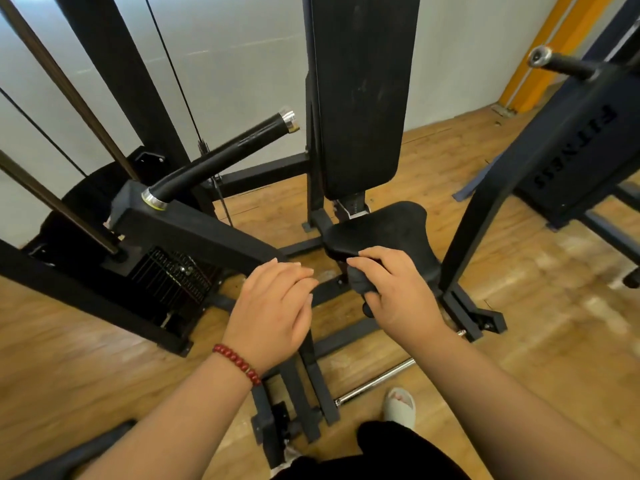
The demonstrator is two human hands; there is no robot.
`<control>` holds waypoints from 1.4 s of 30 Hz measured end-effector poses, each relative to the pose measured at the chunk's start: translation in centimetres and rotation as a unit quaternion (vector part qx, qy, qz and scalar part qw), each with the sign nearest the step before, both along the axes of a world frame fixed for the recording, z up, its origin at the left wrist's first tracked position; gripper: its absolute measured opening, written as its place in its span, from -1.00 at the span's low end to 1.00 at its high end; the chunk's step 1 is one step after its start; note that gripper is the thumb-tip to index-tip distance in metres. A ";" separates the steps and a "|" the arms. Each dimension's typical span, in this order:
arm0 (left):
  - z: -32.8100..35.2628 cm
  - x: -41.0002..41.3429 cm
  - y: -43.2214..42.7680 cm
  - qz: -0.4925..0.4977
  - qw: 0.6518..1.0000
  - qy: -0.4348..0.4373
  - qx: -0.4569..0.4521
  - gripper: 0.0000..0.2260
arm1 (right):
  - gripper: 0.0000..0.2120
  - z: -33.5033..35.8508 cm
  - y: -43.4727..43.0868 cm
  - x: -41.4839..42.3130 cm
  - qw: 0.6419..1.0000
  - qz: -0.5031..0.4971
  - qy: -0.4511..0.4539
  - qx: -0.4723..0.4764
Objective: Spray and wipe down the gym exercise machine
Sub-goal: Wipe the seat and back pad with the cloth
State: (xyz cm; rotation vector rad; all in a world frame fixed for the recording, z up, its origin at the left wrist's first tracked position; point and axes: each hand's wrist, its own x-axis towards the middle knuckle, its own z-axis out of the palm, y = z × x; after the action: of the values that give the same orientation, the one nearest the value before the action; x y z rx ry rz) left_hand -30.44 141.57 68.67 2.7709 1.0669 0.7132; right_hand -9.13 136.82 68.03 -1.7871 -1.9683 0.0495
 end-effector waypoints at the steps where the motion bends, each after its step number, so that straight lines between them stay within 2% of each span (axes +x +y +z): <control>1: -0.1 0.5 0.0 0.000 1.000 0.002 0.000 -0.76 | -0.52 -0.3 0.0 0.7 1.000 0.000 0.001 0.000; 12: -1.2 14.4 -0.3 0.061 0.998 -0.003 -0.016 -0.75 | -0.46 -1.3 1.8 13.2 0.996 0.085 0.000 -0.009; 20: -2.0 24.7 -1.2 0.123 0.991 0.000 -0.055 -0.74 | -0.45 -1.5 3.2 22.5 0.990 0.121 0.048 -0.061; 27: -0.9 27.1 -0.5 0.139 0.988 -0.013 -0.072 -0.74 | -0.48 -1.3 4.1 24.6 0.982 0.126 0.113 -0.088; 42: -0.1 26.2 7.1 0.109 0.990 -0.038 -0.081 -0.72 | -0.51 0.0 10.8 22.7 0.982 0.099 0.124 -0.102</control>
State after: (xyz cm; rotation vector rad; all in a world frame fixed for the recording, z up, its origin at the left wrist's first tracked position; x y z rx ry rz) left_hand -4.21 148.66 68.52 2.4977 1.3613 0.7129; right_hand 13.54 147.59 68.07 -1.6083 -2.0068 0.5307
